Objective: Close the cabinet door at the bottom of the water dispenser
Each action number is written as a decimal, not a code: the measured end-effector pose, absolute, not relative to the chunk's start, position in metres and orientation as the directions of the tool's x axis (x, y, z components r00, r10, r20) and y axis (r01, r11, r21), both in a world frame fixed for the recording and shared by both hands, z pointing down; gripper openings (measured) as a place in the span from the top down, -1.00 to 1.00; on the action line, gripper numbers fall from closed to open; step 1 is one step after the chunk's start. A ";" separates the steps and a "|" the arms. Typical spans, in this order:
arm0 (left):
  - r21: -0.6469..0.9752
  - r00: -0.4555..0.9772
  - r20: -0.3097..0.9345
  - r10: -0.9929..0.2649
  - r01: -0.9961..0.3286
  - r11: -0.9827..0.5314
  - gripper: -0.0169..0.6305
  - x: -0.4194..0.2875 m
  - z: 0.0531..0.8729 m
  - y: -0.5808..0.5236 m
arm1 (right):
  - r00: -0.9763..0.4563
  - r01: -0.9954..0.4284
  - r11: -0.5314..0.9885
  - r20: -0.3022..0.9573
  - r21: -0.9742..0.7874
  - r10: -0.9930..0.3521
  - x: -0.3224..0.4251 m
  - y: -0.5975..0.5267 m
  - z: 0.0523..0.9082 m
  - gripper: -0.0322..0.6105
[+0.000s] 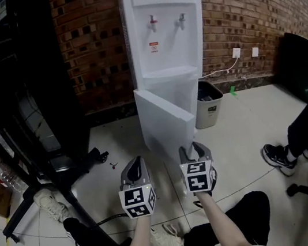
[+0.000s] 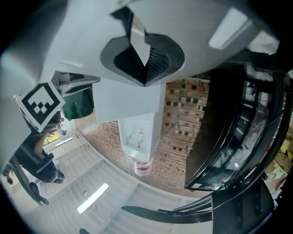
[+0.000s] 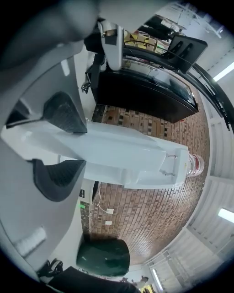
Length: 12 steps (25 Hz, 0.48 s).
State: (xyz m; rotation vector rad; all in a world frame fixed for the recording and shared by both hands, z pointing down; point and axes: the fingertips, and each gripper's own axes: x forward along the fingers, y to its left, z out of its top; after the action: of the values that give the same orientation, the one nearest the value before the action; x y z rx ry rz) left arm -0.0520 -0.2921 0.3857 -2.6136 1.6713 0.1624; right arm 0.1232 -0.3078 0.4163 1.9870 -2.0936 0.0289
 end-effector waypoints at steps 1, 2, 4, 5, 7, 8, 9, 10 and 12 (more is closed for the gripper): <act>0.028 0.425 -0.113 -0.898 -0.902 -0.431 0.91 -0.043 0.382 -0.295 | -0.040 -0.984 0.074 0.200 0.162 -0.979 0.126 -0.309 0.417 0.32; 0.029 0.434 -0.116 -0.893 -0.898 -0.440 0.91 -0.033 0.379 -0.297 | -0.045 -0.983 0.079 0.204 0.163 -0.978 0.130 -0.310 0.417 0.32; 0.032 0.448 -0.118 -0.886 -0.890 -0.455 0.91 -0.016 0.375 -0.301 | -0.054 -0.983 0.089 0.207 0.163 -0.977 0.138 -0.314 0.417 0.32; 0.034 0.453 -0.118 -0.884 -0.887 -0.460 0.91 -0.008 0.374 -0.303 | -0.058 -0.982 0.093 0.209 0.163 -0.976 0.143 -0.316 0.417 0.32; 0.036 0.459 -0.118 -0.881 -0.884 -0.466 0.91 0.007 0.373 -0.308 | -0.067 -0.981 0.103 0.213 0.162 -0.975 0.152 -0.321 0.416 0.34; 0.036 0.460 -0.116 -0.880 -0.884 -0.467 0.91 0.013 0.374 -0.310 | -0.071 -0.981 0.107 0.214 0.163 -0.974 0.156 -0.323 0.416 0.34; 0.037 0.460 -0.112 -0.881 -0.884 -0.467 0.91 0.019 0.375 -0.313 | -0.073 -0.980 0.110 0.215 0.166 -0.974 0.160 -0.326 0.416 0.35; 0.039 0.461 -0.109 -0.881 -0.883 -0.467 0.91 0.025 0.376 -0.316 | -0.073 -0.979 0.111 0.214 0.171 -0.974 0.165 -0.328 0.417 0.37; 0.046 0.463 -0.101 -0.881 -0.882 -0.469 0.91 0.036 0.379 -0.323 | -0.074 -0.978 0.112 0.211 0.175 -0.975 0.173 -0.333 0.417 0.42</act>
State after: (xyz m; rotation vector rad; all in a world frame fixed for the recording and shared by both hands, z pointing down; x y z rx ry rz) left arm 0.0365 -0.3227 0.3787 -2.6756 1.6128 0.1720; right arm 0.1729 -0.3335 0.4166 1.9270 -2.1191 0.0180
